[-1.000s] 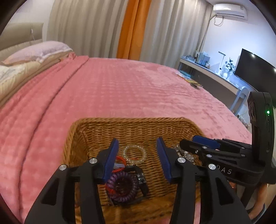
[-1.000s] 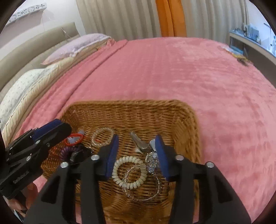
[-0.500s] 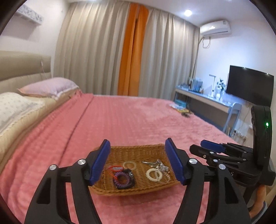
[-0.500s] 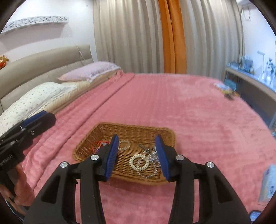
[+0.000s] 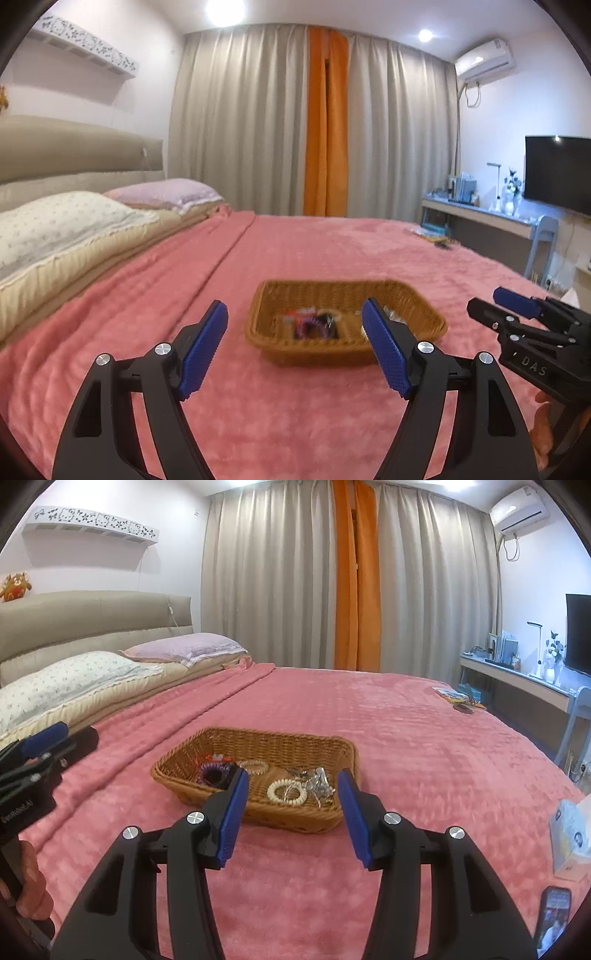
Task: Organize jewelry
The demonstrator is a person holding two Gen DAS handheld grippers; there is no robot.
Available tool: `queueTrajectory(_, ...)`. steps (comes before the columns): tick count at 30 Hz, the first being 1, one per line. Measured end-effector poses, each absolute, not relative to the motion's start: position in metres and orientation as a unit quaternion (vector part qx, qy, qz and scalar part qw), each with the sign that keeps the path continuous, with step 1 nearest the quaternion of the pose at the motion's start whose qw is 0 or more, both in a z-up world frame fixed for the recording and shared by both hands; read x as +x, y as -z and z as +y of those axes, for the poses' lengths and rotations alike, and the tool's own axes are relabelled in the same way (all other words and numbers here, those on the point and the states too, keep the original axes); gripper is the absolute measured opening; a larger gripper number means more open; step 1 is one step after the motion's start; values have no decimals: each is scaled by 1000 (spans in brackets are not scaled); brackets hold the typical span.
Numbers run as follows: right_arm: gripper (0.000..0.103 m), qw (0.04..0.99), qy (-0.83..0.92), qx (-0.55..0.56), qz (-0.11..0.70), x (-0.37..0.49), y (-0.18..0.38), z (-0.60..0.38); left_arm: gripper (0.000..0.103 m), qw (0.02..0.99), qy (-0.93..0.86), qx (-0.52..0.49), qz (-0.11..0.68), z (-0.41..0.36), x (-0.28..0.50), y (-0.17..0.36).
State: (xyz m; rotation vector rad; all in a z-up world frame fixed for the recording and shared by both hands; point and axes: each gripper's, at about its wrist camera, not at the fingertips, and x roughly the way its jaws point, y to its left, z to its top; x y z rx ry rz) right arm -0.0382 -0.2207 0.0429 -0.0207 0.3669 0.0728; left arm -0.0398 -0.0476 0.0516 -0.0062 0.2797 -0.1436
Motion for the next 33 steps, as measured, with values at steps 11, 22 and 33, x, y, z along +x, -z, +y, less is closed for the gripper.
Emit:
queueTrajectory(11,47,976,-26,8,216,-23,-1,-231,74,983,45,11,177,-54,-22,-5)
queueTrajectory(22,51,979,-20,-7,205,-26,1,-224,80,985,24,16,173,-56,-23,2)
queueTrajectory(33,51,979,-17,-15,202,-26,0,-222,84,985,20,28,169,-62,-25,3)
